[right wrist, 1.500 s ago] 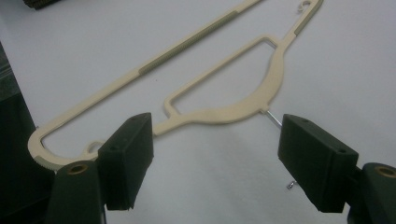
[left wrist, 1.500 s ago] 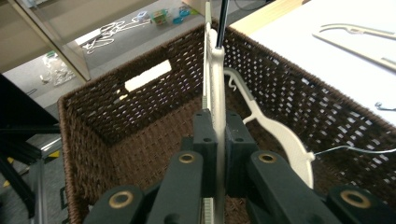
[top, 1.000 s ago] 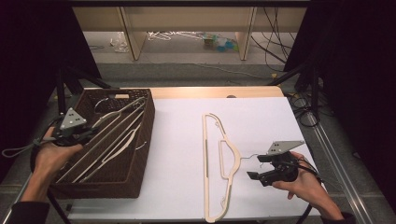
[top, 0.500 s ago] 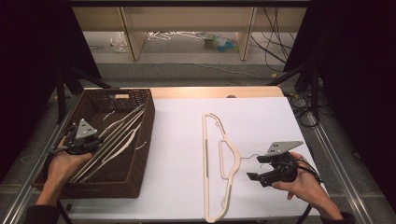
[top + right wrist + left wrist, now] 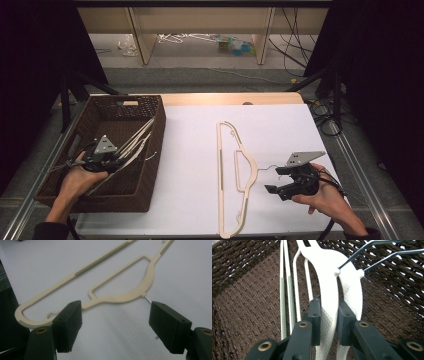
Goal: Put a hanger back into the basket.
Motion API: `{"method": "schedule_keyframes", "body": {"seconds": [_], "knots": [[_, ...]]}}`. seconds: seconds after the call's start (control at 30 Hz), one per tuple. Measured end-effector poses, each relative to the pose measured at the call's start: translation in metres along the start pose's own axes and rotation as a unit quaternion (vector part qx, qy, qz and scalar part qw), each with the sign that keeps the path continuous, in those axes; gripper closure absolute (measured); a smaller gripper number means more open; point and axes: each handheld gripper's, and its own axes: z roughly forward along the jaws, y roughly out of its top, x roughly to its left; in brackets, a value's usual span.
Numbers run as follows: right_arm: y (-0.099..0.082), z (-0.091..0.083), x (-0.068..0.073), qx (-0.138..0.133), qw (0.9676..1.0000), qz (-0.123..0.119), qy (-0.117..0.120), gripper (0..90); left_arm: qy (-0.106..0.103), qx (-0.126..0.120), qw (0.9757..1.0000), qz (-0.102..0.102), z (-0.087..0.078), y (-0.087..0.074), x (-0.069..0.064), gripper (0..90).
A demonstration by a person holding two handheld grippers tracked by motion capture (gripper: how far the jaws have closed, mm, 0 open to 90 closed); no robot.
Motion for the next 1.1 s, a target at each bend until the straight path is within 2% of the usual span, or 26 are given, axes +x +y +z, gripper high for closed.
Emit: {"method": "schedule_keyframes", "body": {"seconds": [0.07,0.2,0.37,0.4,0.43,0.5,0.53,0.57,0.6,0.63,0.67,0.77,0.8,0.87,0.9,0.93,0.97,1.0,1.03,1.07,1.1], "knots": [[-0.001,0.000,0.000,0.000,1.0000,-0.002,0.000,27.4,-0.010,-0.006,0.9999,-0.007,-0.004,0.002,0.002,71.6],[-0.001,-0.001,0.000,0.003,1.0000,0.004,0.002,27.4,-0.013,-0.020,0.9997,0.001,-0.012,0.006,0.005,62.4],[-0.001,0.000,0.000,0.001,1.0000,0.001,-0.001,27.4,-0.009,-0.052,0.9986,-0.001,-0.031,0.019,-0.004,58.8],[0.000,-0.001,-0.001,0.008,1.0000,-0.003,0.001,27.4,-0.010,-0.054,0.9985,0.006,-0.035,0.021,-0.006,57.9],[0.000,-0.001,0.000,0.008,1.0000,0.003,0.003,27.4,-0.009,-0.063,0.9979,-0.007,-0.037,0.023,-0.010,56.7],[-0.001,0.001,0.000,-0.002,1.0000,0.000,-0.004,27.4,-0.008,-0.076,0.9971,-0.002,-0.043,0.028,-0.016,54.3],[-0.001,0.001,0.000,0.005,1.0000,0.001,-0.003,27.4,-0.006,-0.090,0.9959,-0.012,-0.045,0.030,-0.020,51.2],[-0.001,0.002,0.001,-0.001,1.0000,0.006,-0.006,27.4,-0.005,-0.102,0.9946,-0.019,-0.047,0.032,-0.025,47.5],[-0.001,0.002,0.001,-0.001,1.0000,0.006,-0.006,27.4,-0.005,-0.102,0.9946,-0.019,-0.047,0.032,-0.025,44.8],[-0.001,0.002,0.002,0.003,0.9999,0.008,-0.007,27.4,-0.005,-0.123,0.9916,-0.038,-0.049,0.036,-0.032,44.8],[-0.002,0.004,0.003,-0.004,0.9997,0.014,-0.017,27.4,-0.013,-0.144,0.9885,-0.046,-0.052,0.041,-0.039,41.7],[-0.003,0.007,0.006,0.001,0.9992,0.028,-0.027,27.0,-0.023,-0.164,0.9843,-0.062,-0.058,0.052,-0.056,36.5],[-0.004,0.009,0.007,-0.008,0.9988,0.033,-0.034,26.5,-0.025,-0.170,0.9835,-0.055,-0.060,0.055,-0.061,35.7],[-0.005,0.013,0.009,-0.012,0.9980,0.043,-0.044,25.9,-0.039,-0.181,0.9809,-0.061,-0.061,0.061,-0.074,33.5],[-0.006,0.013,0.011,-0.005,0.9977,0.051,-0.043,25.8,-0.043,-0.185,0.9797,-0.064,-0.060,0.063,-0.080,32.5],[-0.007,0.015,0.011,-0.010,0.9977,0.045,-0.049,25.5,-0.046,-0.189,0.9787,-0.065,-0.060,0.065,-0.086,32.2],[-0.007,0.017,0.014,-0.016,0.9968,0.056,-0.054,25.2,-0.053,-0.194,0.9777,-0.059,-0.058,0.067,-0.092,31.8],[-0.007,0.015,0.015,-0.004,0.9970,0.057,-0.053,25.2,-0.059,-0.195,0.9770,-0.063,-0.057,0.068,-0.098,31.5],[-0.008,0.016,0.015,-0.009,0.9968,0.054,-0.058,24.7,-0.064,-0.199,0.9757,-0.067,-0.055,0.069,-0.104,31.2],[-0.008,0.017,0.018,-0.011,0.9957,0.065,-0.064,24.1,-0.069,-0.199,0.9751,-0.068,-0.053,0.070,-0.110,30.7],[-0.009,0.018,0.019,-0.013,0.9957,0.062,-0.067,24.1,-0.069,-0.199,0.9751,-0.068,-0.053,0.070,-0.110,30.2]]}}
